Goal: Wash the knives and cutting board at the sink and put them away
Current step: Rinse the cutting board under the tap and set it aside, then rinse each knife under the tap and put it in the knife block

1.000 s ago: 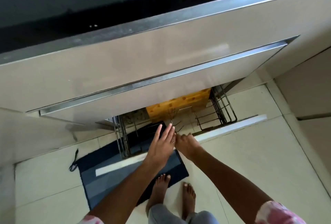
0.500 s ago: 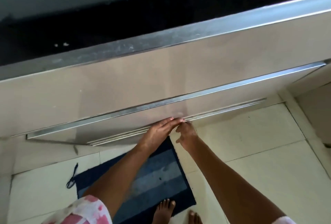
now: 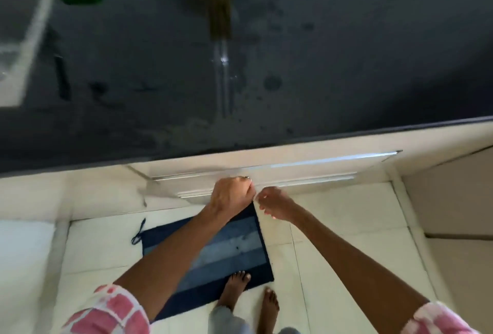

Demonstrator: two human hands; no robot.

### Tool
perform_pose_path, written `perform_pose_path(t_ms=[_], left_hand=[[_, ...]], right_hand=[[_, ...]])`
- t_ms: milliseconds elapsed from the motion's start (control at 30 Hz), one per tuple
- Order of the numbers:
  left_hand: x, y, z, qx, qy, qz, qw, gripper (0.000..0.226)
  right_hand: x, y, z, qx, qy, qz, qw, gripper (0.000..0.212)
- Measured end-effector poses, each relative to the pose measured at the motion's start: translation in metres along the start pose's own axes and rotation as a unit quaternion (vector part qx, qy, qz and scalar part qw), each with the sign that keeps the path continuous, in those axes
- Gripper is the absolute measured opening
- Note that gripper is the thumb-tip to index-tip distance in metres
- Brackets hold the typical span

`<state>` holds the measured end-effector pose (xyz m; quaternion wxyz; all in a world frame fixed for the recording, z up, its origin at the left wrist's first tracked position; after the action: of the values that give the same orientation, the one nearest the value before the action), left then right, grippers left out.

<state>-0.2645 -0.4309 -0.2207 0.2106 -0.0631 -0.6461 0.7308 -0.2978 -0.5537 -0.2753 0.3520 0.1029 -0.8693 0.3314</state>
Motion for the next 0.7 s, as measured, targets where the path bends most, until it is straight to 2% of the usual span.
perform_pose_path(t_ms=[67, 133, 167, 200, 267, 367, 467, 533, 600, 700], left_hand=[[0.026, -0.037, -0.002, 0.114, -0.036, 0.02, 0.993, 0.04], [0.053, -0.088, -0.019, 0.195, -0.076, 0.149, 0.967, 0.05], [0.07, -0.119, -0.037, 0.24, -0.106, 0.232, 0.937, 0.048], [0.079, -0.137, -0.048, 0.271, -0.132, 0.281, 0.911, 0.044], [0.098, -0.178, -0.076, 0.3, -0.181, 0.346, 0.871, 0.04], [0.11, -0.223, -0.139, 0.278, -0.255, 0.416, 0.828, 0.042], [0.106, -0.247, -0.221, 0.243, -0.334, 0.382, 0.826, 0.046], [0.098, -0.252, -0.285, 0.227, -0.358, 0.34, 0.839, 0.036], [0.09, -0.257, -0.342, 0.243, -0.363, 0.302, 0.847, 0.026], [0.083, -0.253, -0.41, 0.222, -0.345, 0.217, 0.886, 0.032]], right_hand=[[0.048, -0.012, -0.046, 0.064, -0.057, -0.032, 0.996, 0.028], [0.099, -0.026, -0.103, 0.104, -0.112, -0.076, 0.985, 0.028], [0.121, -0.031, -0.137, 0.134, -0.142, -0.096, 0.976, 0.027], [0.132, -0.037, -0.16, 0.151, -0.161, -0.104, 0.97, 0.025], [0.15, -0.043, -0.221, 0.165, -0.199, -0.086, 0.962, 0.023], [0.153, -0.037, -0.313, 0.109, -0.26, 0.009, 0.959, 0.013], [0.133, -0.003, -0.397, 0.035, -0.296, 0.065, 0.952, 0.015], [0.11, 0.03, -0.448, 0.015, -0.286, 0.073, 0.955, 0.018], [0.077, 0.062, -0.491, 0.017, -0.262, 0.073, 0.962, 0.017], [0.029, 0.103, -0.529, 0.046, -0.216, 0.066, 0.973, 0.02]])
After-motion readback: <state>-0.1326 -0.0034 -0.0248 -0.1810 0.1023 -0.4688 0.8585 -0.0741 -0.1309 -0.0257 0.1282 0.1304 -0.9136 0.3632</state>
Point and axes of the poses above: each hand's wrist, its own x-axis away from the middle knuckle, its own y-axis out of the palm, z = x × y, the point moved 3 cm from there along -x, towards the middle knuckle, and after that the axes turned 7 degrees about z, right-handed, at the moved point
